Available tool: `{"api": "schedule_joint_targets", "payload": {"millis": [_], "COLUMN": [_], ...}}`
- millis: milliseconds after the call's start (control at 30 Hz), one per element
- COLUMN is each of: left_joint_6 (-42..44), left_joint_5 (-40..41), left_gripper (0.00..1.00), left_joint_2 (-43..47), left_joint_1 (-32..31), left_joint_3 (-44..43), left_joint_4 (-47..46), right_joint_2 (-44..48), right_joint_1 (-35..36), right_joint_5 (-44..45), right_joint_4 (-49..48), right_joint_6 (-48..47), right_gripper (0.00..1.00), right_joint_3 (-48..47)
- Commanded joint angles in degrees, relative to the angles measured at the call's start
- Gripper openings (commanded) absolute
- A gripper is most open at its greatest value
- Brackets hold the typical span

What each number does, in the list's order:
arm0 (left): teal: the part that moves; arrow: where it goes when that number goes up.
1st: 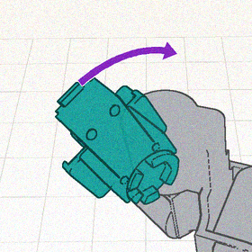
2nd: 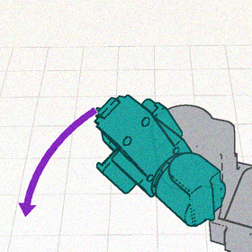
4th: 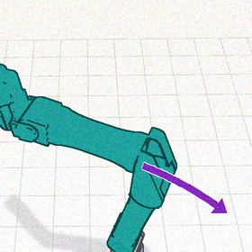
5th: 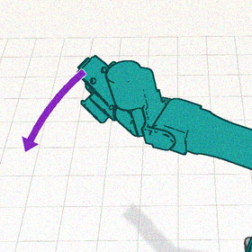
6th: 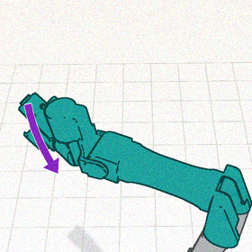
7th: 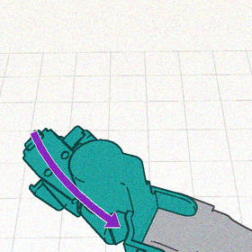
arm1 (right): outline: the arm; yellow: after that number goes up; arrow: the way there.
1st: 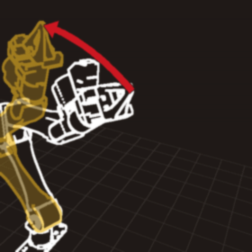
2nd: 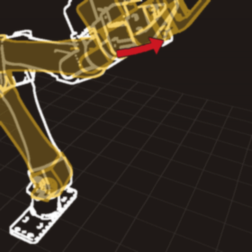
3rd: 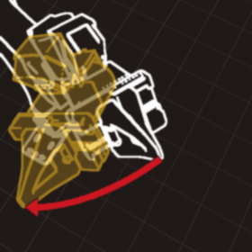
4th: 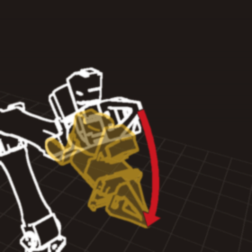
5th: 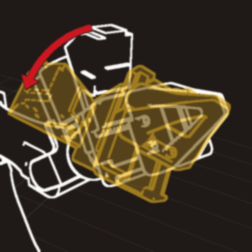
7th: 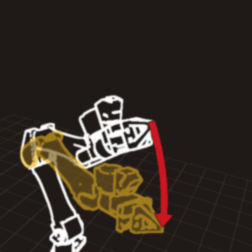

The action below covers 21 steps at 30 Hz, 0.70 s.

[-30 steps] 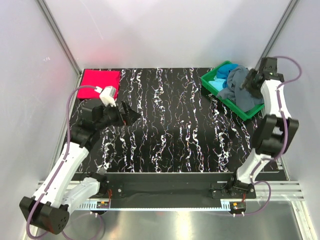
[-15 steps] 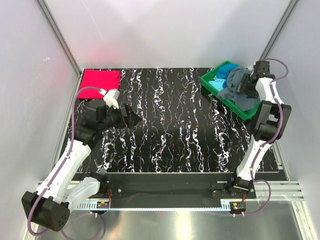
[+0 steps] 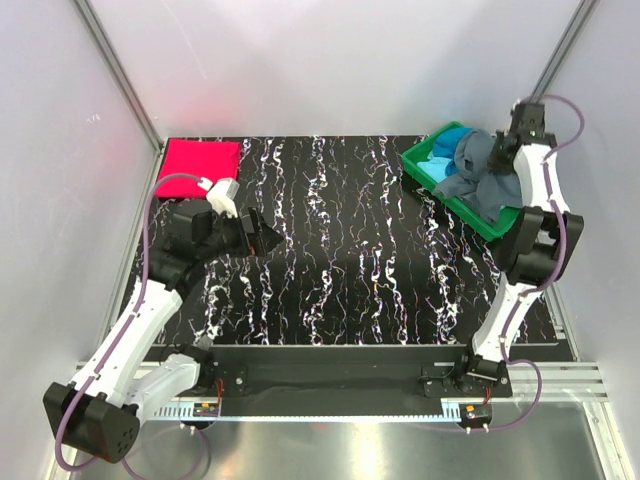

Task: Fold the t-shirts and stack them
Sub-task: Grab the tshirt from the pile, then move the tshirt to the center of the board

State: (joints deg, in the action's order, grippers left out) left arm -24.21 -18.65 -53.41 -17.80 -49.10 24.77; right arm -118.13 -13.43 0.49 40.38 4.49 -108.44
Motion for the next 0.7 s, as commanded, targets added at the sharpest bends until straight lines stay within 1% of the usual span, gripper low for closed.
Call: {"api": "schedule_joint_targets", "payload": {"millis": [0, 67, 100, 167, 200, 267, 300, 333, 367, 400, 433, 467, 500, 533, 567, 600, 667], "left_joint_6": [0.0, -1.0, -1.5, -2.9, -3.8, -4.4, -4.6, -4.7, -4.7, -4.6, -4.5, -4.4, -4.4, -4.4, -4.4, -4.4, -4.4], "left_joint_5": [-0.2, 0.3, 0.4, 0.4, 0.3, 0.1, 0.1, 0.4, 0.8, 2.1, 2.8, 3.5, 4.6, 5.0, 5.3, 5.6, 6.2], "left_gripper": [0.99, 0.99, 0.99, 0.99, 0.99, 0.99, 0.99, 0.99, 0.99, 0.99, 0.99, 0.99, 0.99, 0.99, 0.99, 0.99, 0.99], "left_joint_2": [-0.3, -0.4, -0.4, -0.5, -0.2, 0.7, 1.1, 1.5, 2.4, 2.8, 3.0, 3.4, 3.6, 3.7, 3.7, 3.7, 3.8], "left_joint_1": [0.1, 0.1, 0.1, 0.2, 0.2, 0.1, 0.1, 0.1, 0.2, 0.2, 0.2, 0.2, 0.2, 0.4, 0.4, 0.3, 0.4], "left_joint_3": [-1.2, -1.9, -2.7, -3.4, -4.0, -4.5, -5.1, -5.6, -6.0, -7.6, -8.5, -9.5, -11.8, -13.0, -14.1, -16.0, -17.4], "left_joint_4": [-2.4, -2.4, -2.4, -2.2, -2.2, -2.1, -1.9, -1.3, -0.8, -0.1, 1.4, 2.5, 3.6, 5.4, 6.3, 7.1, 9.7], "right_joint_2": [13.6, 15.3, 15.6, 14.6, 13.3, 13.2, 15.0, 16.5, 18.1, 22.1, 24.2, 26.4, 30.2, 31.6, 32.7, 33.9, 34.8], "right_joint_1": [7.2, 10.5, 13.1, 15.4, 16.6, 17.2, 17.2, 17.2, 17.2, 17.3, 17.3, 17.3, 17.2, 17.4, 17.4, 17.7, 20.2], "right_joint_5": [5.9, 7.5, 7.6, 8.6, 8.5, 5.3, 2.8, -3.0, -5.7, -8.5, -16.1, -20.3, -24.5, -30.9, -33.1, -34.8, -36.7], "right_joint_4": [4.7, 8.6, 13.3, 18.2, 22.1, 23.9, 23.6, 22.7, 21.4, 17.9, 15.3, 12.1, 5.2, 2.2, -0.2, -3.2, -3.9], "right_joint_6": [0.5, 0.9, 1.4, 3.5, 4.0, 5.5, 6.2, 6.9, 9.4, 11.0, 14.7, 16.9, 19.7, 22.5, 28.1, 30.4, 32.7], "right_gripper": [0.0, 0.0, 0.0, 0.0, 0.0, 0.0, 0.0, 0.0, 0.0, 0.0, 0.0, 0.0, 0.0, 0.0, 0.0, 0.0, 0.0], "right_joint_3": [-13.5, -19.8, -27.7, -37.1, -45.8, -51.6, -52.6, -51.9, -50.5, -46.2, -43.2, -39.9, -33.2, -30.4, -28.1, -24.0, -19.8]}}
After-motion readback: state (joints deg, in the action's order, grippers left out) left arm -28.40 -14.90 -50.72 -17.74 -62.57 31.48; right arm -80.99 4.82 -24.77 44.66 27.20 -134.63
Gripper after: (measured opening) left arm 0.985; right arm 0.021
